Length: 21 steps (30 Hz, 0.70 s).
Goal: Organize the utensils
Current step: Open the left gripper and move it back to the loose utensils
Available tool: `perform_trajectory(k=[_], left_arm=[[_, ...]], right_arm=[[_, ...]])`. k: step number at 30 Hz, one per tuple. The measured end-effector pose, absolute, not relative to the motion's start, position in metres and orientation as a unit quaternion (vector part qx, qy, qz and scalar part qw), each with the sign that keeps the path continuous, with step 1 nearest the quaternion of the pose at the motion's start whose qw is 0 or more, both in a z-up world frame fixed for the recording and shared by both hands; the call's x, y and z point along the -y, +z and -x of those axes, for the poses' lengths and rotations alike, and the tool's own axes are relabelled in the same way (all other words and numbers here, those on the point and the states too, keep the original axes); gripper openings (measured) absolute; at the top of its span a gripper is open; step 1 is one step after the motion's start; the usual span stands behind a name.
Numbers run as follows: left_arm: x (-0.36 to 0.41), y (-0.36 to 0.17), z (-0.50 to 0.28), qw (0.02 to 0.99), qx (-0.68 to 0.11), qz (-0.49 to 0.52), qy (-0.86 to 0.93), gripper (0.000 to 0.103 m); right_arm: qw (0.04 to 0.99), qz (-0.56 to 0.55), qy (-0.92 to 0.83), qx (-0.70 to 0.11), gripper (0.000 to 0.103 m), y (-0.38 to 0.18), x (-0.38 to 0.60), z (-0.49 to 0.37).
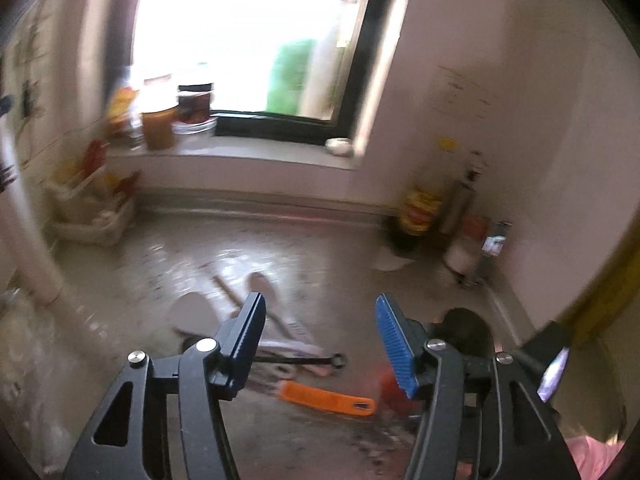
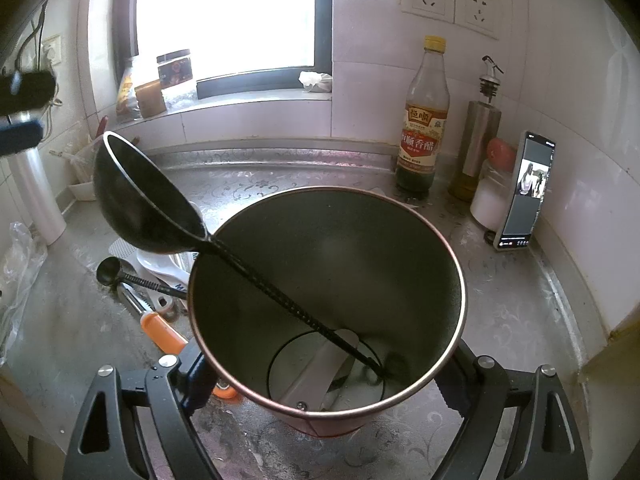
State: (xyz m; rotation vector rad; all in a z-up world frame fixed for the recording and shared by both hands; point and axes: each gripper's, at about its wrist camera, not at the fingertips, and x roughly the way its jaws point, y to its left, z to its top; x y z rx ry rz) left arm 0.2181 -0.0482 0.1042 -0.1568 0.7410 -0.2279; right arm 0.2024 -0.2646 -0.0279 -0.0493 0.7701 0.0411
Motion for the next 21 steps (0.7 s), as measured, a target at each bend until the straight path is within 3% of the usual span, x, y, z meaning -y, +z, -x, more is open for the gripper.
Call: perform_trajectory(k=[2, 7, 10, 21], left_arm=[[0.034, 0.098, -0.218, 0.923, -0.368, 0.08, -0.077, 0.068], [-0.003, 0.08, -0.22, 0.917, -0.386, 0.101, 0.0, 0.073], [-0.023, 0.068, -0.219, 0.91, -0.396, 0.121, 0.041, 0.085], [-0.07, 0.036, -0.218, 0.886, -0.414, 0.176, 0.115, 0.089]], right_arm=[[0.926, 0.024, 0.02, -0.376, 0.09, -0.028, 0.265, -0.202], [0.926, 0.024, 0.02, -0.376, 0.09, -0.028, 0.265, -0.202], [0.926, 0.024, 0.021, -0.376, 0.09, -0.028, 0.265, -0.202], [0.927, 0.019, 0.013, -0.376, 0.09, -0.028, 0.27, -0.201]])
